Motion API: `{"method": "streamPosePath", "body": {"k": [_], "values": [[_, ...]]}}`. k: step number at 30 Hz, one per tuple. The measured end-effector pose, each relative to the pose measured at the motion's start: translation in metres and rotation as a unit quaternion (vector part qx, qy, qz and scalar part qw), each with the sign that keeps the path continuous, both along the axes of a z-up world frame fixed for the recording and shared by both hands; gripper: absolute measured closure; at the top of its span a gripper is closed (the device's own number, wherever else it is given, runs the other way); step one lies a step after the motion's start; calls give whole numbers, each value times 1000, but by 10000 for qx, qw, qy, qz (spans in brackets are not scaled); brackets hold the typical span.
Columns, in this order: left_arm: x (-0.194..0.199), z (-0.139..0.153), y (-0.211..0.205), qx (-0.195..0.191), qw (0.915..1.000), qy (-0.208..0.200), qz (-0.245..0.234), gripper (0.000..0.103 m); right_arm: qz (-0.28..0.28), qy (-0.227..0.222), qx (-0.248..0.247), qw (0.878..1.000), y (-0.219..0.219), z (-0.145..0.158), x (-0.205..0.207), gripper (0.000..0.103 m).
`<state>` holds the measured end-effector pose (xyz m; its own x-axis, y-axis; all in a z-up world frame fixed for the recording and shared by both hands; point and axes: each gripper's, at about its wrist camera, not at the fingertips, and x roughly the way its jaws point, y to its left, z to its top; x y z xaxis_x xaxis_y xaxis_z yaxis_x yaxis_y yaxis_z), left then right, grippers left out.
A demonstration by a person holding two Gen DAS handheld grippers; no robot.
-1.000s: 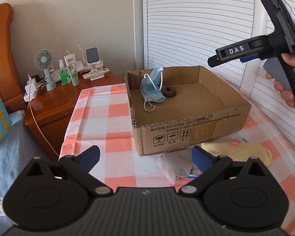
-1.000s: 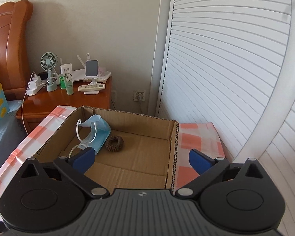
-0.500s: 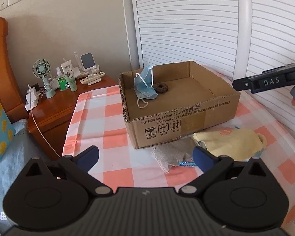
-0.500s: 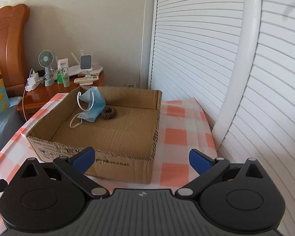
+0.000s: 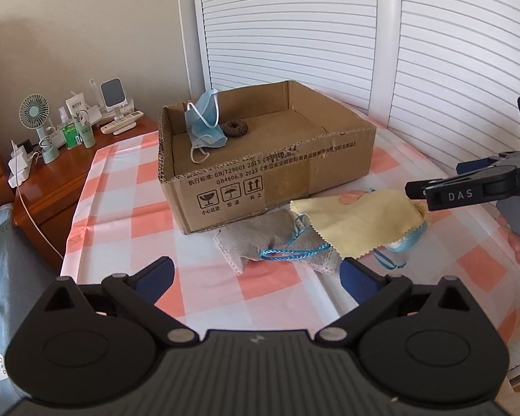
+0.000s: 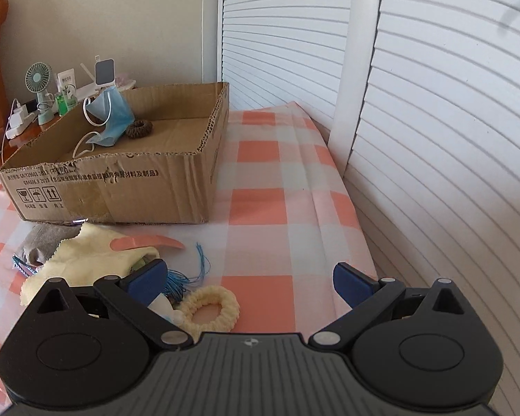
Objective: Organize soft objects
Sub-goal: 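Move left tool to the grey cloth pouch while right tool approaches the snowman doll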
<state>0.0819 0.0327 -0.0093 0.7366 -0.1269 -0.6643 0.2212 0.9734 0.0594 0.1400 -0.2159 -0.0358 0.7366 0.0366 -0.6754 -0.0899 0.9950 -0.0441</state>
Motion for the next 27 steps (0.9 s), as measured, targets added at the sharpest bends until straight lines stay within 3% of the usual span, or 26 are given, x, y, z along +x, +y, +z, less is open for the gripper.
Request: {"method": "streamPosePath", "body": {"k": [10,27], "values": [[-7,-7,-3,21,9999,150,-59,2,254,81,49,9996,-1,1,-21,0],[-15,-16,-5,10,9995,306,-118,2,1157,417,67,9924,27,-7,-61,0]]}}
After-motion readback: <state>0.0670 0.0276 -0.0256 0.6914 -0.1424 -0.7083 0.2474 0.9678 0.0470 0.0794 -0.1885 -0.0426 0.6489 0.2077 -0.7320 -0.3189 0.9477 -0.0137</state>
